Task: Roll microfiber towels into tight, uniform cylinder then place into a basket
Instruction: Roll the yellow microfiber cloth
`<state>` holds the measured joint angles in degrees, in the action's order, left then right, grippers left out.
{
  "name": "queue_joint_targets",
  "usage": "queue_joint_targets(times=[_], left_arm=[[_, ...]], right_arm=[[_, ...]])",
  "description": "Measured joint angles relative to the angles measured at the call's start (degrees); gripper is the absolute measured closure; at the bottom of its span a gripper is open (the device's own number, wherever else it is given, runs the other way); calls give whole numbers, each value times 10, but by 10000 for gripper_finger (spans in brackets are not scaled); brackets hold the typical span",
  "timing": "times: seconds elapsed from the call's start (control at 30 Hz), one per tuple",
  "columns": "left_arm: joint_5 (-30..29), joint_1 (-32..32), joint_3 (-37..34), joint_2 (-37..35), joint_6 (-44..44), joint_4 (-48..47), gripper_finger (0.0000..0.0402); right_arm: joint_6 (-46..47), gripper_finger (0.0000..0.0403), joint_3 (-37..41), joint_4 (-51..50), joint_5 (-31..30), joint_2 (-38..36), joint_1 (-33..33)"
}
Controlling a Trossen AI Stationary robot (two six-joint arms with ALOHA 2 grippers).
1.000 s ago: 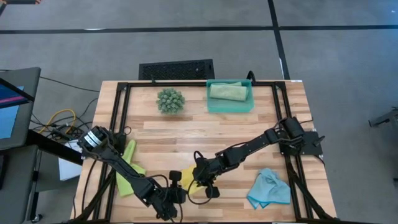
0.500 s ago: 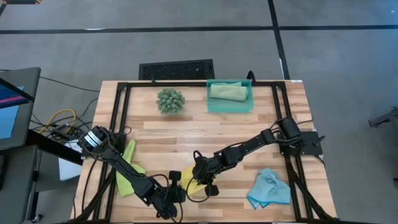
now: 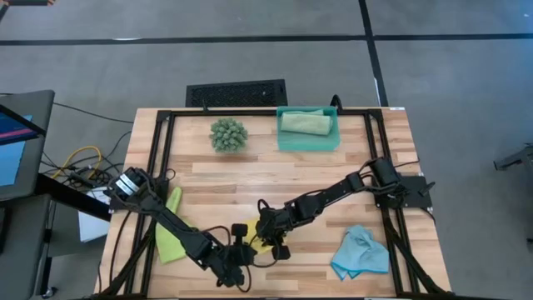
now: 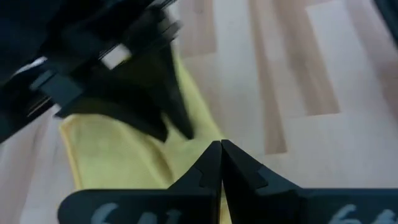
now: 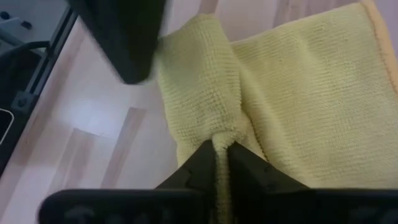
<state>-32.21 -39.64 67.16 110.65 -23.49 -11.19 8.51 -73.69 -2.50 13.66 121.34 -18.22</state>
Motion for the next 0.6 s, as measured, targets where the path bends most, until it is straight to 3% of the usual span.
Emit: queue_joint_targets(times=[0.3,0.6], left_arm=[[-1,10,-8,0,-92,-59,401],[3,10,-32,0,-117,-56,401]], right_arm=[[-4,250,0,-6,15,-4,7],[-11,246,1,-36,15,-35,12]])
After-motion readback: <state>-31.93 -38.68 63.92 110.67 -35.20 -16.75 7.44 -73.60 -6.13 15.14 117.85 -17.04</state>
